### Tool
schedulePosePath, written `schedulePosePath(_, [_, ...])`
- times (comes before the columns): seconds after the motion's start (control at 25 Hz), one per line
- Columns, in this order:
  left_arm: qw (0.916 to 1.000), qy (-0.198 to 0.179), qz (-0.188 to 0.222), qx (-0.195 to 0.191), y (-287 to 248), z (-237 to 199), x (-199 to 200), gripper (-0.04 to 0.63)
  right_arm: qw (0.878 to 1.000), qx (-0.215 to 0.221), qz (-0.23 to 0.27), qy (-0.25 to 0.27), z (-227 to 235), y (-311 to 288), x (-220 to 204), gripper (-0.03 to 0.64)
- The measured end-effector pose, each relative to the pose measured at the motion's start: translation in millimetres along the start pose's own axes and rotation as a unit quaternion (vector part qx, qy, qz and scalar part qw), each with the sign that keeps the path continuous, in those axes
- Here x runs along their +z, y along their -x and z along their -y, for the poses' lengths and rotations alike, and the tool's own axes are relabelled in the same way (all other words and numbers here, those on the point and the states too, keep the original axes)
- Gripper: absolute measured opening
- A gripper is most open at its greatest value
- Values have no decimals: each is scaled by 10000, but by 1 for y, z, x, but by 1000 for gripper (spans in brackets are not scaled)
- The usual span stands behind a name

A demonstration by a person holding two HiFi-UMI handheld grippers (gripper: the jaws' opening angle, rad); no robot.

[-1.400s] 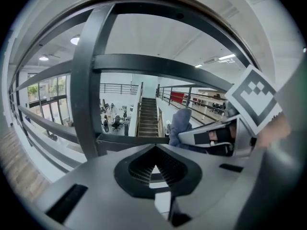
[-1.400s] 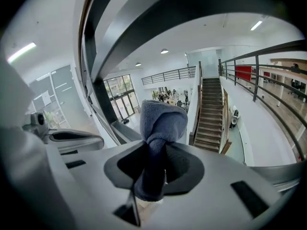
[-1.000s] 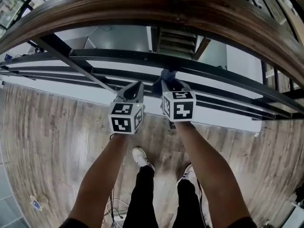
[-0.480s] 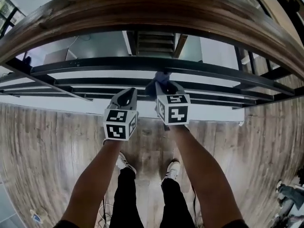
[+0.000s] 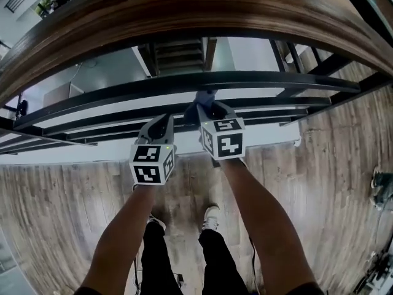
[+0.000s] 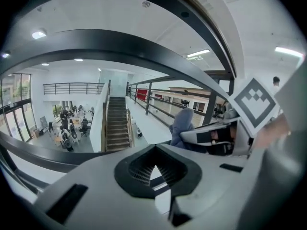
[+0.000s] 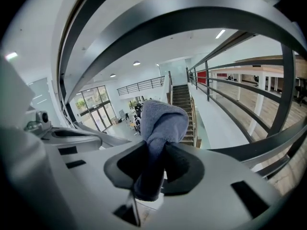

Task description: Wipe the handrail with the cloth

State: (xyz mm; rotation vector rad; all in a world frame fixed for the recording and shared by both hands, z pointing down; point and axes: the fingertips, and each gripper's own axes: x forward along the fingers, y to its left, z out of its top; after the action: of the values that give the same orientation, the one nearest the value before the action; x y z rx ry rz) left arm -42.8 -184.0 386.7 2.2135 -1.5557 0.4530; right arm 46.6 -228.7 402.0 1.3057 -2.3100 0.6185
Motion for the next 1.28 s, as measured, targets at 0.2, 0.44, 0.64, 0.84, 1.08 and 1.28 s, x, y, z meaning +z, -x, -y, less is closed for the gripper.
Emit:
schedulePosePath(0.2, [9998,-108,29,-193,-40,64,8,-2,9996,-218,123,-143,79,27,-6,97])
schedulePosePath(0.44, [9981,-290,-54,-550,-81,137,6,-2,9983,-518,179,-209,164,56,-11,98])
schedulePosePath(0.64, [9953,-401,-114,-875,-103,193,7,-2,9952,-922,188,-267,234,85,-17,97])
schedulePosePath(0.84, [9919,-283,-140,-1232,-126,258,6,-2,9902,-1292,350,-391,301,114,-24,97])
schedulePosePath(1.08, [9867,-426,-224,-1552,-148,312,-1,-2,9856,-1585,417,-419,357,136,-28,98])
schedulePosePath(1.28, [9824,-553,-342,-1751,-154,335,-9,-2,9799,-1936,320,-371,403,154,-32,98])
